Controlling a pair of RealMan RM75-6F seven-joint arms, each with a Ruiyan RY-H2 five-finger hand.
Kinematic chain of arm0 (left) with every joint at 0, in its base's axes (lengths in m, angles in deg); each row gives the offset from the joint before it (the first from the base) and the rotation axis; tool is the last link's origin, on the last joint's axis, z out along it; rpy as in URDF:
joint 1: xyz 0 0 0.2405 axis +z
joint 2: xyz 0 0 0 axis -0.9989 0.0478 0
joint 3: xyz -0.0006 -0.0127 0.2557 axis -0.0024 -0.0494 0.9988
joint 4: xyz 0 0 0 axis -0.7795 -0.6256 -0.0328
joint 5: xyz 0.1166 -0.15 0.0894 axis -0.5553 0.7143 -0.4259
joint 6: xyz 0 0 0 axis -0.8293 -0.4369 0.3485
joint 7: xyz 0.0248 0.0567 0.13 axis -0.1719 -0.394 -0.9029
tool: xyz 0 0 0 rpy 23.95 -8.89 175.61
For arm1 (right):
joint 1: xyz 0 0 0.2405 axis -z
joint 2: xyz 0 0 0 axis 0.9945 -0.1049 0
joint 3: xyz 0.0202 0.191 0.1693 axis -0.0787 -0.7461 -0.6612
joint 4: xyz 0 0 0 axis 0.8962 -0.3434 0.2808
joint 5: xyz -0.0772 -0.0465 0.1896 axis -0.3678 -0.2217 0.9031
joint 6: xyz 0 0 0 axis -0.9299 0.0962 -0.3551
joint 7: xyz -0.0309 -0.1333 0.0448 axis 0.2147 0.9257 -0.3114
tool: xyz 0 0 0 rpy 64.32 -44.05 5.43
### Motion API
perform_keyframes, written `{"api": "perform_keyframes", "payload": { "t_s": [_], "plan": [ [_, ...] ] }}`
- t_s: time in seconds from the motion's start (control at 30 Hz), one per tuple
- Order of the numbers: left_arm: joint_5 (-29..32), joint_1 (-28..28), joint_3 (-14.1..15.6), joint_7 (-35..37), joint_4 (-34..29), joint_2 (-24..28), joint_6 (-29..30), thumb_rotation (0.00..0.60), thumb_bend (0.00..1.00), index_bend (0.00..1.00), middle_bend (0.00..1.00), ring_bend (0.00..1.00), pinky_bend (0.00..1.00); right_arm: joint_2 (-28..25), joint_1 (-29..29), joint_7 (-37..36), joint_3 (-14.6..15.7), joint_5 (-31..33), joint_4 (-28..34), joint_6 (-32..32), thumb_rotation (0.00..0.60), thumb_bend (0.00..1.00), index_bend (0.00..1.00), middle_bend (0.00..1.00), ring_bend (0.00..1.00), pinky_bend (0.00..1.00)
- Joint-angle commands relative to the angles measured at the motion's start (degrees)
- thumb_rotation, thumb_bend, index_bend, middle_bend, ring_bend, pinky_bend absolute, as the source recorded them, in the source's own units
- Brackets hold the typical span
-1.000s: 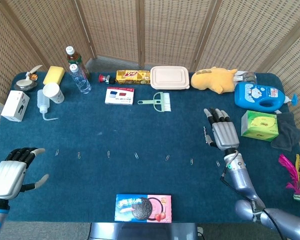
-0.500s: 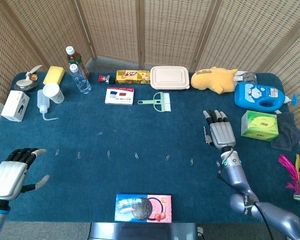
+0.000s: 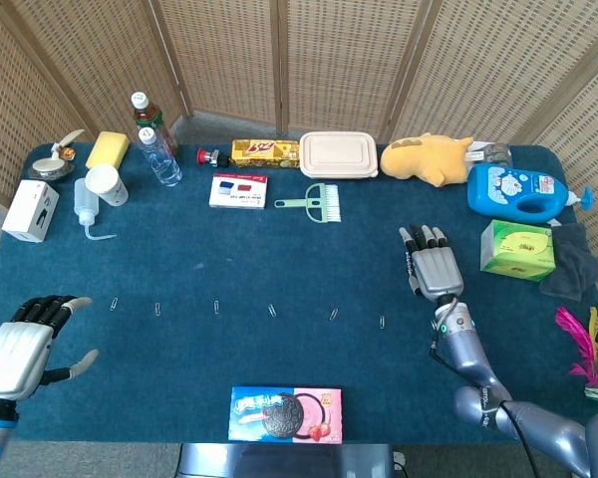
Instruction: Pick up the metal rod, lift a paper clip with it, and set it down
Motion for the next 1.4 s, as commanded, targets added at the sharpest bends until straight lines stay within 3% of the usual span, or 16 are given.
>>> {"api": "perform_keyframes", "payload": {
  "t_s": [0.03,0.7,1.4],
  "plan": [
    [-0.1,0.0,0.1,0.2,0.2,-0.1,0.0,0.439,0.39,0.23,0.26,0.21,0.19,0.1,-0.3,0.9,0.2,0.5,0.0,-0.4,0.586,0.37,0.00,0.06,0.02,0.11],
    [-0.1,0.0,0.0,1.6,1.6,-0.5,0.4,0.439,0.39,0.22,0.26,0.21,0.19,-0.4,-1.8,4.3,1.4,3.8,-0.6,-2.8,0.585,0.36,0.00,0.05,0.02,0.11],
    [0.3,-0.1,0.1,2.5,2.6,-1.0,0.2,0.442,0.39,0.22,0.26,0.21,0.19,-0.8,-3.4,6.4,0.9,5.6,2.8,-1.6,0.584,0.36,0.00,0.05,0.02,0.11]
  ]
}}
